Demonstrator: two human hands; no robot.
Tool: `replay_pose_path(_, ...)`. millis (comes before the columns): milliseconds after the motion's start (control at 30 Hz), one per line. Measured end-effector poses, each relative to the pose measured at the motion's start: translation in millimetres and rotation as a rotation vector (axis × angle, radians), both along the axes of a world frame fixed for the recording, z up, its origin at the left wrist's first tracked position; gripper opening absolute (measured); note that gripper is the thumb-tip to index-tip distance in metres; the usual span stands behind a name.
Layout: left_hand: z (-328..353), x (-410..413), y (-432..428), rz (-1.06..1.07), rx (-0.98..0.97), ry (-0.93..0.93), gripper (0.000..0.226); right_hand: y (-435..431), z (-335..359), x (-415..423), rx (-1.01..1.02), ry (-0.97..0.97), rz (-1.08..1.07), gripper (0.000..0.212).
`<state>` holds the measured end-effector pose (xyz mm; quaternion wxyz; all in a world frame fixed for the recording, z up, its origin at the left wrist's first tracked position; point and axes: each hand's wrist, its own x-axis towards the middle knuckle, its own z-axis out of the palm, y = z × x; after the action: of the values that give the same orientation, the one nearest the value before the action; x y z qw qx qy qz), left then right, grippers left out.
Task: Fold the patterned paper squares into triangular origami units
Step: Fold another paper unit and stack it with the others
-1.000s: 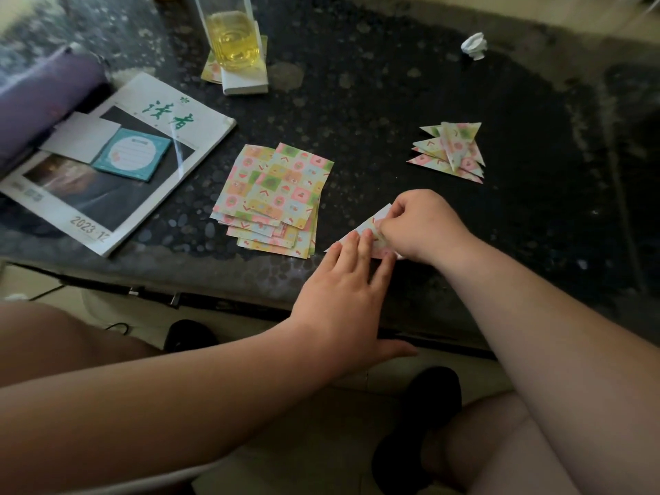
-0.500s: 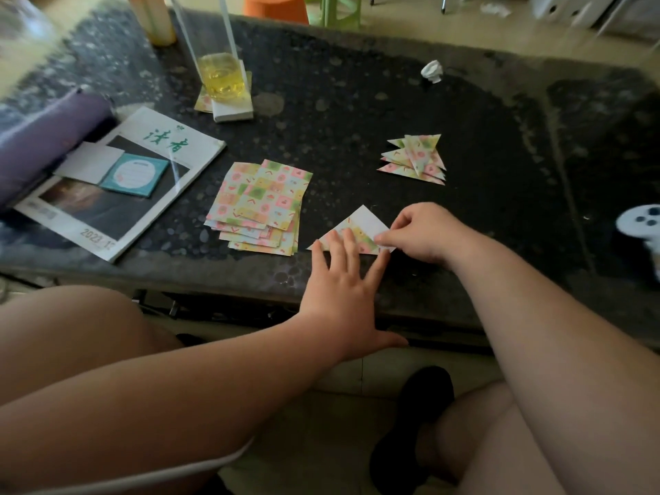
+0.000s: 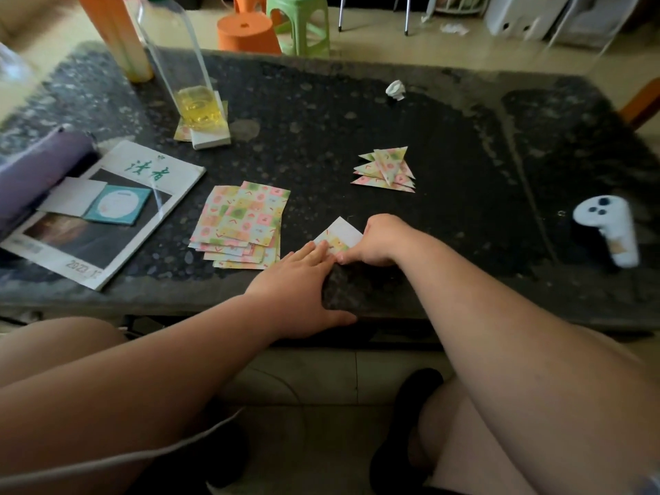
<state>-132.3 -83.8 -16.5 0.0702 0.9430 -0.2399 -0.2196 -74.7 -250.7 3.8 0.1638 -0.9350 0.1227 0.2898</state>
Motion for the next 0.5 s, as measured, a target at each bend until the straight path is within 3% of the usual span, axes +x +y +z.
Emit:
replay_pose_path(167,2.6,-1.5,0.0,-0.01,0.011,0.005,0.115,-1.2,5.0,8.9,-0.074,0.074,0.06,0.075)
replay_pose_path(400,0.6,-1.8,1.7,-0.008,0.009,-0.005,0.115,-17.8,4.4,11.1,-0.111,0.084,0.028,0.072)
replay_pose_path(500,-3.0,-2.6,1.8,-0.011,0.0,-0.013,0.113,-37.3,10.4,6.6,-0.091,0.131,-0.03,0.06)
